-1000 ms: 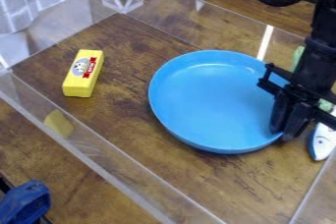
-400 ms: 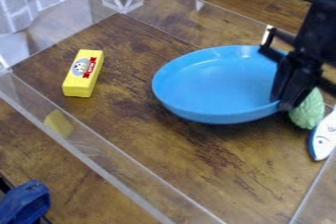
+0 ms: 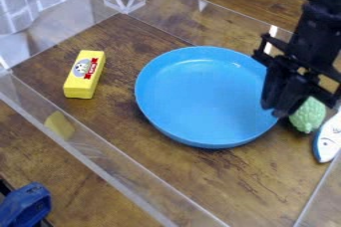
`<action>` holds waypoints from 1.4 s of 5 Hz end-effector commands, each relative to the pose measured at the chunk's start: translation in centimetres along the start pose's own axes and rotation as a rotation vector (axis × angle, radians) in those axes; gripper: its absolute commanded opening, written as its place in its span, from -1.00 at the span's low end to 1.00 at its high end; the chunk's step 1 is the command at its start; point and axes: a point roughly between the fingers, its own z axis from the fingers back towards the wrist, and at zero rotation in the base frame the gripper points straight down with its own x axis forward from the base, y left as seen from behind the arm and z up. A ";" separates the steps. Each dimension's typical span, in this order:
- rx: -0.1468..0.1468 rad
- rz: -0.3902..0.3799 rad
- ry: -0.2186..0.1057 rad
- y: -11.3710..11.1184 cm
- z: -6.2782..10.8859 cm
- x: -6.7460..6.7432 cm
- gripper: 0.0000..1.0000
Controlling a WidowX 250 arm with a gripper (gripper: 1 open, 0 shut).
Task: Put the white object in the blue tray
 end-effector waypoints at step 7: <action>0.019 -0.025 -0.123 -1.1 0.7 1.9 1.00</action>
